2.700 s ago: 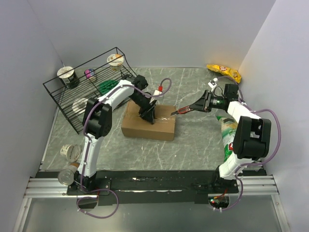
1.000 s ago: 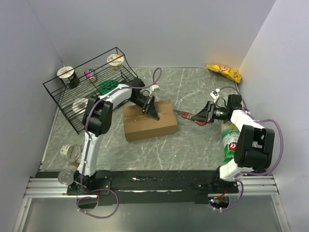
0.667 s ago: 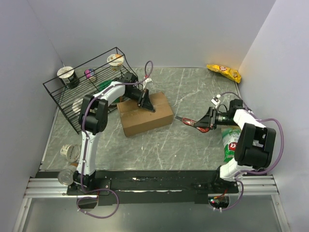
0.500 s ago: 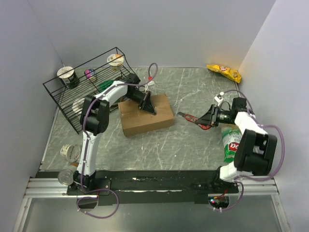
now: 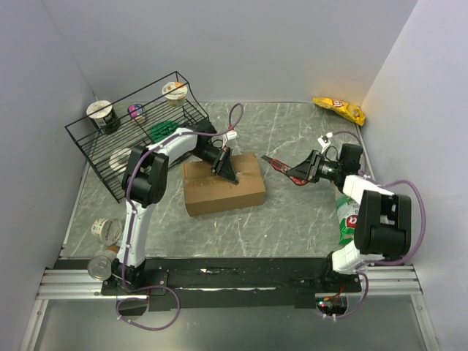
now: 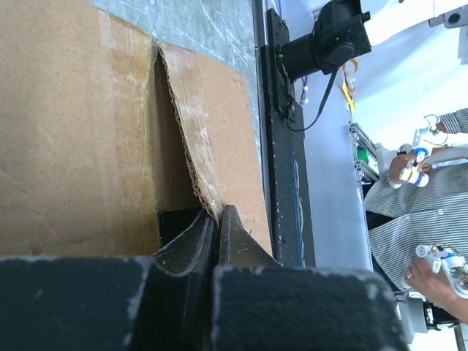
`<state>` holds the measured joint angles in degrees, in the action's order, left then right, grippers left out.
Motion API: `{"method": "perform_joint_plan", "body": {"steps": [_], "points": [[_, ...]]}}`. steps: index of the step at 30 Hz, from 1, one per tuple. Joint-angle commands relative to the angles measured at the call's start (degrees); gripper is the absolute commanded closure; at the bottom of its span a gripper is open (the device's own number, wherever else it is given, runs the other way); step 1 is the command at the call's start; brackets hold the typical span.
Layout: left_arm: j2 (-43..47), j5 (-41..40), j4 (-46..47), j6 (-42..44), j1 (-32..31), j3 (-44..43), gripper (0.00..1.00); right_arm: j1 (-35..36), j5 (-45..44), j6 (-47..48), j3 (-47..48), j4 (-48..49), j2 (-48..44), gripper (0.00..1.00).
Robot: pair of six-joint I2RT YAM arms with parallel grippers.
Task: Unpack the express box
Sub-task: Cut the express box at the center of the board.
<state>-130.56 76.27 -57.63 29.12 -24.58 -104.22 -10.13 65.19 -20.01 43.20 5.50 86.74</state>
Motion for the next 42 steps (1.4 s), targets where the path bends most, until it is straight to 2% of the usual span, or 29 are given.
{"method": "perform_joint_plan", "body": {"steps": [1,7,13,19,22,23,26,33,42], "points": [[1.01,-1.12,6.74,1.37,0.06,0.07,0.99,1.87,4.06,-8.54,-0.75,14.09,2.47,1.00],[0.92,-0.86,7.44,0.50,0.58,0.34,0.99,3.45,6.70,-4.61,-0.66,10.50,3.00,1.00],[0.22,0.02,9.37,-2.14,1.11,-0.36,0.99,3.54,7.32,1.54,-0.22,1.82,2.56,1.00],[-0.66,1.25,8.67,-2.15,1.46,-0.89,0.99,-1.64,7.50,-4.50,-1.45,7.68,1.24,1.00],[-0.48,0.99,7.53,-0.92,1.46,-0.63,0.99,-3.31,8.46,-1.81,1.09,2.43,0.80,1.00],[-0.48,0.90,7.18,-0.48,1.46,-0.72,0.99,-3.40,8.90,-0.48,2.31,-2.20,0.71,1.00],[-0.57,0.46,5.86,1.02,1.46,-1.07,0.99,-3.23,10.66,6.99,5.30,-13.10,1.76,1.00],[-0.66,-0.42,3.84,4.00,1.46,-1.24,0.99,-3.40,13.39,22.26,11.90,-31.30,6.77,1.00],[-0.83,-0.51,3.66,4.54,1.46,-1.42,0.99,-2.97,12.15,28.17,14.02,-37.75,9.41,1.00]]}}
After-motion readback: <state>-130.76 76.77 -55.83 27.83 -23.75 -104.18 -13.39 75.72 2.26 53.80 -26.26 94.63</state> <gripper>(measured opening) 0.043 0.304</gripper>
